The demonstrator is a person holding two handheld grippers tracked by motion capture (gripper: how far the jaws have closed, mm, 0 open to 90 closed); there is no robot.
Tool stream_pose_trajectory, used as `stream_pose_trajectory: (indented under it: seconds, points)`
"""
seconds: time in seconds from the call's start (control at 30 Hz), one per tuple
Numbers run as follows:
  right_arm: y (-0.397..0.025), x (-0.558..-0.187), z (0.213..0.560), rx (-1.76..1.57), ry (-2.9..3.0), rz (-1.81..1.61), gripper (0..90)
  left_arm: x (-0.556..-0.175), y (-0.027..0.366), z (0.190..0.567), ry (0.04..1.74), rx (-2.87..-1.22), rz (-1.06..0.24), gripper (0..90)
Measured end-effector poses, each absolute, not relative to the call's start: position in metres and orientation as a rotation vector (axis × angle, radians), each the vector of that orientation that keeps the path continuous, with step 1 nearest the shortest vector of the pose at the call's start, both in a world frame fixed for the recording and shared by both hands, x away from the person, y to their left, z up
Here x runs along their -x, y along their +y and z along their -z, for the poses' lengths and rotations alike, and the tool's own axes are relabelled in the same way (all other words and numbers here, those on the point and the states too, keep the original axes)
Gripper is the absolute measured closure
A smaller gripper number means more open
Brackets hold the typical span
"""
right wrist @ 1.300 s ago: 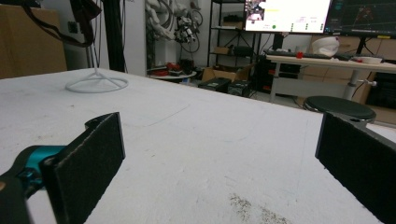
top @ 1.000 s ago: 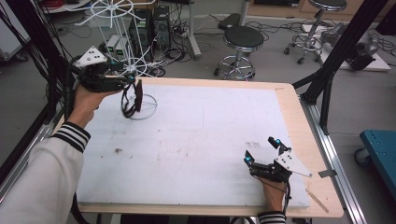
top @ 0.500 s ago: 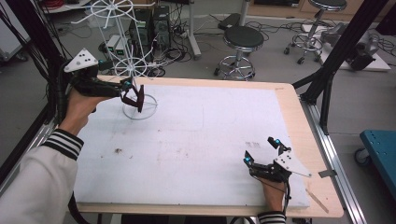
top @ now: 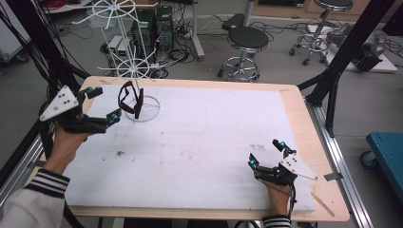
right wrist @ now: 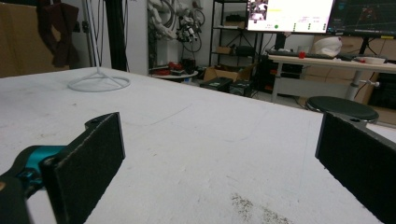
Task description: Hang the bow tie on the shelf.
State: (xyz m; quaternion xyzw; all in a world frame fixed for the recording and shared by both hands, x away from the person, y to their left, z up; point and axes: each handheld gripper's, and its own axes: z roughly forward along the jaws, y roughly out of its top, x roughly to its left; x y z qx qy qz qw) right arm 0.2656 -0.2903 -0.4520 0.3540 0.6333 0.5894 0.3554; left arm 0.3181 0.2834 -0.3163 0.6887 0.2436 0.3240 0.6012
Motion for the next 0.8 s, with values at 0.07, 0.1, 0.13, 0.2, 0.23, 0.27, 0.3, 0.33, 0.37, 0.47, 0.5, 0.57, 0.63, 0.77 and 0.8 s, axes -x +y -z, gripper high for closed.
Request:
stream_pose_trajectory:
  seconds: [0.07,0.1,0.13,0.2,0.23,0.27,0.3,0.33,0.37,0.47,0.5,0.57,0.63,0.77,0.8]
  points:
    - [-0.291,-0.266,0.452,-0.908,1.627,-1.52,0.6,-0.309,0.286,0.329,0.559,-1.58,-0.761,5.8]
    - [-0.291,-0.266,0.452,-0.908,1.623,-1.521,0.6,-0.305,0.287,0.336,0.562,-1.581,-0.764,5.8]
    - [-0.291,-0.265,0.452,-0.91,1.624,-1.523,0.6,-0.301,0.289,0.343,0.566,-1.582,-0.772,5.8]
    - [-0.291,-0.265,0.452,-0.913,1.622,-1.527,0.6,-0.296,0.292,0.357,0.583,-1.572,-0.77,5.8]
    - [-0.291,-0.265,0.452,-0.914,1.621,-1.529,0.6,-0.294,0.294,0.364,0.598,-1.566,-0.762,5.8]
    - [-0.291,-0.264,0.452,-0.917,1.619,-1.533,0.6,-0.292,0.295,0.37,0.614,-1.559,-0.762,5.8]
    - [-0.291,-0.264,0.452,-0.916,1.617,-1.536,0.6,-0.29,0.297,0.377,0.626,-1.554,-0.765,5.8]
    - [-0.291,-0.265,0.452,-0.907,1.613,-1.532,0.6,-0.287,0.298,0.383,0.631,-1.546,-0.771,5.8]
    - [-0.292,-0.264,0.453,-0.907,1.613,-1.533,0.6,-0.286,0.298,0.389,0.64,-1.545,-0.773,5.8]
    - [-0.291,-0.264,0.453,-0.906,1.613,-1.537,0.6,-0.282,0.3,0.404,0.656,-1.542,-0.781,5.8]
    - [-0.291,-0.264,0.453,-0.907,1.613,-1.538,0.6,-0.28,0.3,0.409,0.661,-1.539,-0.792,5.8]
    - [-0.292,-0.264,0.453,-0.909,1.611,-1.537,0.6,-0.278,0.302,0.42,0.671,-1.528,-0.801,5.8]
    - [-0.292,-0.264,0.453,-0.912,1.606,-1.539,0.6,-0.276,0.304,0.432,0.687,-1.523,-0.811,5.8]
    - [-0.291,-0.263,0.453,-0.908,1.613,-1.534,0.6,-0.275,0.309,0.45,0.718,-1.491,-0.804,5.8]
    - [-0.291,-0.263,0.453,-0.904,1.614,-1.532,0.6,-0.275,0.31,0.452,0.723,-1.485,-0.799,5.8]
